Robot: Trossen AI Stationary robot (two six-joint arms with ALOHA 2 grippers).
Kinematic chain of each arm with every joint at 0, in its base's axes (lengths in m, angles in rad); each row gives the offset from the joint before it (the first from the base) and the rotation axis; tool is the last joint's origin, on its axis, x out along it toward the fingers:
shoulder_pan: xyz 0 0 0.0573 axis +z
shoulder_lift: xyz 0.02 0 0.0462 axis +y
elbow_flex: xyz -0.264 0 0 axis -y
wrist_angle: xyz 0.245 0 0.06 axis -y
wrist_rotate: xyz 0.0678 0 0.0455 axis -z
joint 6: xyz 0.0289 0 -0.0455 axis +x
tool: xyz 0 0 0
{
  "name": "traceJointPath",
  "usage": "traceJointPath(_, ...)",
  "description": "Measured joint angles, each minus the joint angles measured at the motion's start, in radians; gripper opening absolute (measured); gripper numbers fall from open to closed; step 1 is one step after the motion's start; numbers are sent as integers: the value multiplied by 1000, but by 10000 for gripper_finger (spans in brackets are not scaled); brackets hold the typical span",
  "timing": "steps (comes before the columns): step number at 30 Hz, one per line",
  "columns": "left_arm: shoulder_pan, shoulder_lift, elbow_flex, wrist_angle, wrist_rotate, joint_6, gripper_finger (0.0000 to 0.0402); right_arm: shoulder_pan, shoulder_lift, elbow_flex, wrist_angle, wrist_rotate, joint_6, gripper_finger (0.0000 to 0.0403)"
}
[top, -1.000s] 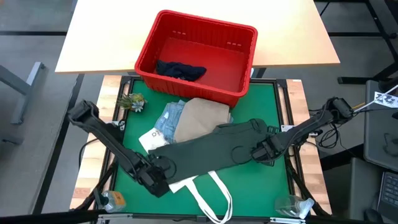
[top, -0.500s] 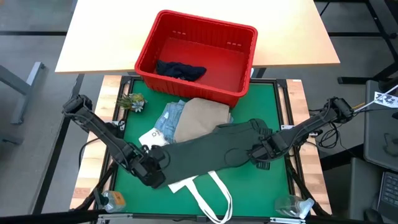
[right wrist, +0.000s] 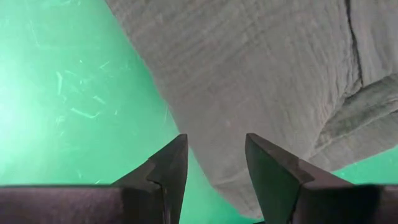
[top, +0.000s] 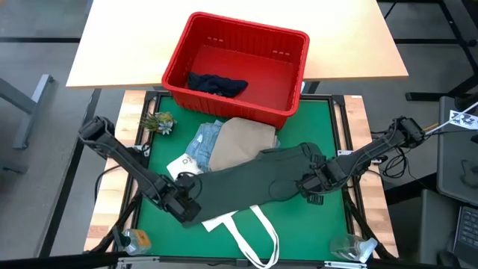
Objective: Fold Laundry from Bin
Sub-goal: Fold the green shirt
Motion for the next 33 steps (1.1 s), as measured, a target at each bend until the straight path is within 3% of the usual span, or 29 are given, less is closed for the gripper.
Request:
traceJointPath(16,-84,129,-4,-2,0,-287,237,0,0,0,36,0,2,163)
traceJointPath(33,-113,302,-5,-1,-47,-397,237,0,0,0,56,0,1,163)
